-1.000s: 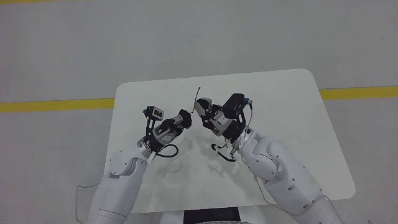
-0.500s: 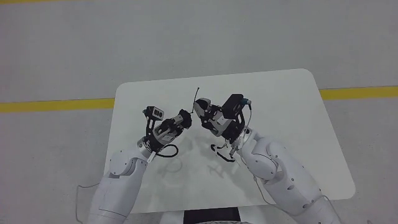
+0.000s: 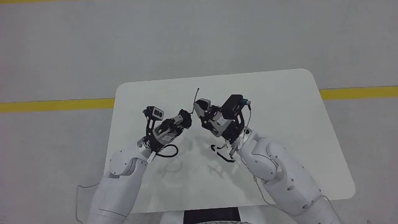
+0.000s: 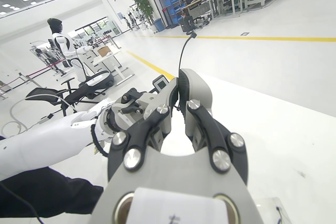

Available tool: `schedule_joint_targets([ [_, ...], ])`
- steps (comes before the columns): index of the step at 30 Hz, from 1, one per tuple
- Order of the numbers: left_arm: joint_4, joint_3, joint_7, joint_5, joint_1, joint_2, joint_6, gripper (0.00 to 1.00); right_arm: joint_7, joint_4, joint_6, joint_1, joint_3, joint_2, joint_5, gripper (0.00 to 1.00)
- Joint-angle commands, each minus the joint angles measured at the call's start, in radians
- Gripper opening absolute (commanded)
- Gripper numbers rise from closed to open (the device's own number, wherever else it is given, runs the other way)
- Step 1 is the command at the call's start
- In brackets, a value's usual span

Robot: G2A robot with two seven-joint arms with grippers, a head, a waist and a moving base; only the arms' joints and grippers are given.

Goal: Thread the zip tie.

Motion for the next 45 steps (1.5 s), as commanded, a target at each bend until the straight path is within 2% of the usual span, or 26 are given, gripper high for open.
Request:
schedule_joint_targets([
  [1,0.000,0.000,0.000,0.000,0.000,0.000,0.000,0.00,0.002,0.000,-0.001,-0.001,-0.001,0.000,0.000,0.00],
  [14,0.000,0.000,0.000,0.000,0.000,0.000,0.000,0.00,0.002,-0.002,0.007,0.000,0.001,-0.001,-0.001,0.00],
  [23,0.000,0.000,0.000,0.000,0.000,0.000,0.000,0.00,-0.022,-0.028,0.014,-0.010,0.029,0.001,0.002,0.00],
  [26,0.000,0.000,0.000,0.000,0.000,0.000,0.000,0.00,-0.040,-0.043,-0.002,-0.010,0.043,0.002,0.010,0.00],
  [37,0.000,0.000,0.000,0.000,0.000,0.000,0.000,0.00,-0.040,-0.043,-0.002,-0.010,0.043,0.002,0.010,0.00],
  [39,-0.002,-0.010,0.026,0.019,-0.004,0.000,0.000,0.00,-0.044,-0.052,-0.020,0.000,0.048,0.007,-0.088,0.00],
  [41,0.000,-0.028,0.007,0.048,0.001,-0.001,0.000,0.00,-0.071,-0.053,-0.037,-0.009,0.055,0.012,-0.186,0.00],
  [43,-0.009,-0.052,-0.024,0.126,0.007,-0.002,0.000,0.00,-0.098,-0.054,-0.035,-0.029,0.052,0.014,-0.208,0.00],
  [45,-0.015,-0.067,-0.034,0.117,0.024,-0.013,0.000,0.00,-0.114,-0.057,-0.033,-0.041,0.051,0.015,-0.238,0.00],
])
